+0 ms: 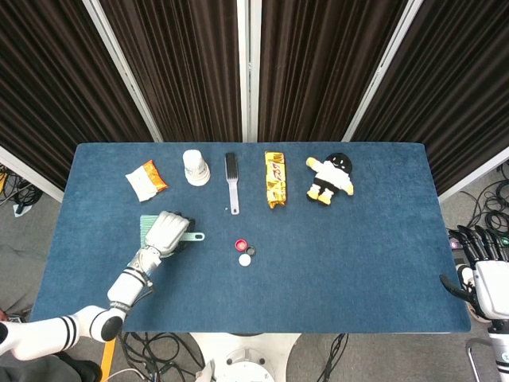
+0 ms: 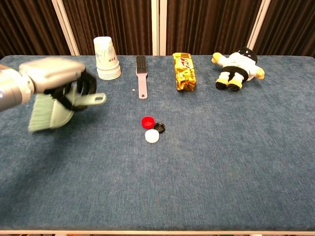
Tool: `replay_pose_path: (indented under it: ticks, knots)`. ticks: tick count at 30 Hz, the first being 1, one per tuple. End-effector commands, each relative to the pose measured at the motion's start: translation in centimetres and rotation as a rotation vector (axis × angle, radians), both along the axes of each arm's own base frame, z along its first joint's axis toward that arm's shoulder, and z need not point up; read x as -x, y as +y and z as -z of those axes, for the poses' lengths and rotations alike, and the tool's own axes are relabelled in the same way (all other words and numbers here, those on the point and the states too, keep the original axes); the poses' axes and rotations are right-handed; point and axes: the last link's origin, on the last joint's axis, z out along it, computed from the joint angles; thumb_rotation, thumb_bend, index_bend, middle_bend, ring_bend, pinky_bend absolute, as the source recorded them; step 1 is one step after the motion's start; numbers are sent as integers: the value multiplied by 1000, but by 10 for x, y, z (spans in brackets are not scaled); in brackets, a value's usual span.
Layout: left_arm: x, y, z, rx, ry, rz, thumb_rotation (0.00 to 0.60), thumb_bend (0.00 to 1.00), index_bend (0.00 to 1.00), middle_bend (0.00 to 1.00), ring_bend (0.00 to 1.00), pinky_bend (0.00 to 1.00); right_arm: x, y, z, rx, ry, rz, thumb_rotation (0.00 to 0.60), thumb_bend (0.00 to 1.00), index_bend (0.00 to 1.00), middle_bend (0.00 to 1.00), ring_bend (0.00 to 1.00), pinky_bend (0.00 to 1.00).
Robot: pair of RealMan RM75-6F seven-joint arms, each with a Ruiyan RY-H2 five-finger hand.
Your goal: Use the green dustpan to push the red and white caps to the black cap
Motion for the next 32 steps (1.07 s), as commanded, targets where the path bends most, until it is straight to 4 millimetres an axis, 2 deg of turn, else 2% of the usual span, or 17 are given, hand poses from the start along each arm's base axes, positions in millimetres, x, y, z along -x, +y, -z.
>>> replay_pose_path:
  ticks: [1,2,5,9,11,14,17,21,24,28,32]
  knots:
    - [9,-4,13,61,45,-66,600,261,407,433,365,417,1,4,-3,9,2,8,600,100,168,112,0,0]
    - [9,-5,13,70,31,-85,600,205,306,346,304,377,1,5,-4,11,2,12,600,100,168,111,0,0]
    - [8,-5,8,43,-16,-111,600,96,143,201,177,264,4,9,-4,12,-2,28,600,101,168,106,0,0]
    - [13,-10,-14,-9,-111,-152,600,57,114,182,145,241,5,12,-5,2,-3,30,600,103,168,99,0,0]
    - [20,-13,-36,-66,-193,-177,600,53,116,186,145,242,6,13,-9,-1,11,28,600,106,169,95,0,0]
    - [42,-19,-75,-217,-190,-164,600,51,138,203,146,244,7,13,-15,-5,22,9,600,121,168,89,0,0]
    - [70,-32,-113,-388,-94,-147,600,52,170,206,146,232,9,15,-16,-28,7,-16,600,134,169,74,0,0]
    - [101,-67,-148,-509,-43,-187,600,53,175,206,146,216,16,15,-14,-53,-27,-1,600,136,92,21,0,0]
    - [121,-103,-167,-542,-20,-241,600,53,176,206,146,212,17,13,-12,-51,-52,6,600,136,31,1,0,0]
    - [135,-145,-174,-541,25,-286,600,53,176,206,145,209,13,11,-8,-36,-43,-7,600,136,0,0,0,0]
    - [137,-176,-170,-535,36,-321,600,53,191,206,145,202,9,11,-4,-19,-7,-4,600,136,0,0,0,0]
